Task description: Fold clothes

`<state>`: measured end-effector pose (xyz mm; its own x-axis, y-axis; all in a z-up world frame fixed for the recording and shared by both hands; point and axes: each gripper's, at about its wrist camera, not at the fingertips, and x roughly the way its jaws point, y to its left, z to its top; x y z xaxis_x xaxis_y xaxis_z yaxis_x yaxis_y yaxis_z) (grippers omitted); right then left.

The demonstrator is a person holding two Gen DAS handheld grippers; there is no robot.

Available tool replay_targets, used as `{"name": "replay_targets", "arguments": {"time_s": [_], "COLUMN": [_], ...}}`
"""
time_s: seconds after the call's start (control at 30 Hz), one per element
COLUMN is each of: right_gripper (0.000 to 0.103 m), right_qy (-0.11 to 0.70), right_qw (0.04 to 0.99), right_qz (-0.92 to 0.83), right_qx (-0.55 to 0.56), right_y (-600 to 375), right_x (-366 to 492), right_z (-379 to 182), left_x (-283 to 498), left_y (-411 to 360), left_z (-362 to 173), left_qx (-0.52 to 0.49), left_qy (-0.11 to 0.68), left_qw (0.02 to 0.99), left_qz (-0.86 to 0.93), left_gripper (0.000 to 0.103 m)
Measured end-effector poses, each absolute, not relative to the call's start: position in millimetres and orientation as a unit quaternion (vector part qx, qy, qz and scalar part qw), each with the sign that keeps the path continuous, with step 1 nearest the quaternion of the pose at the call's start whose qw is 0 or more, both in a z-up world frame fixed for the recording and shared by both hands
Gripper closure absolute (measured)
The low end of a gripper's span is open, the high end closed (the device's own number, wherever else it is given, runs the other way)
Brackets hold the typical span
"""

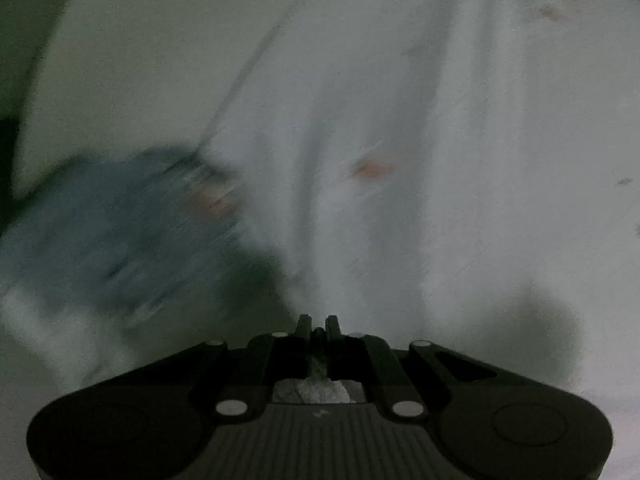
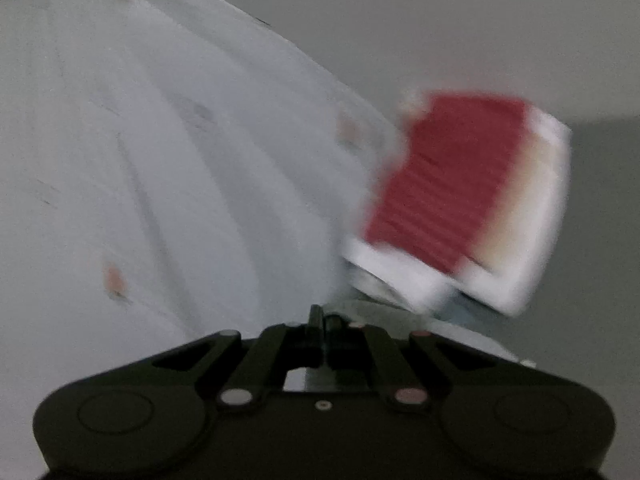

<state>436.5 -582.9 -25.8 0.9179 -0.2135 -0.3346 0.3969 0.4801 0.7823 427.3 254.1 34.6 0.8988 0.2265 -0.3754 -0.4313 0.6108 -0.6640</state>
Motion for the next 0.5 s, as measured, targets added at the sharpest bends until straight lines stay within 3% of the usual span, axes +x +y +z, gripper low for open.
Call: {"name": "replay_targets", "arguments": {"time_s": [0.17, 0.37, 0.5], "right_gripper": [0.102, 0.102, 0.102], "right_qy": [0.008, 0.026, 0.123], "right_qw": [0.882, 0.912, 0.882], "right_qz": [-0.156, -0.171, -0.213], "right_qx": [0.445, 0.371, 0.401], "right_y": [-581, -566, -568], "right_x": [424, 360, 336], "right_z": [42, 31, -39], "left_x": [431, 401, 381], "left_y": [252, 246, 241], "left_z": [103, 44, 5], "left_qx": [-0.364, -0.377, -0.384], "left_qy": [0.031, 0.116, 0.172], "left_qw": [0.921, 0.906, 0.893], "left_qz": [0.138, 0.151, 0.159], "left_gripper": [0.103, 0.103, 0.103]}}
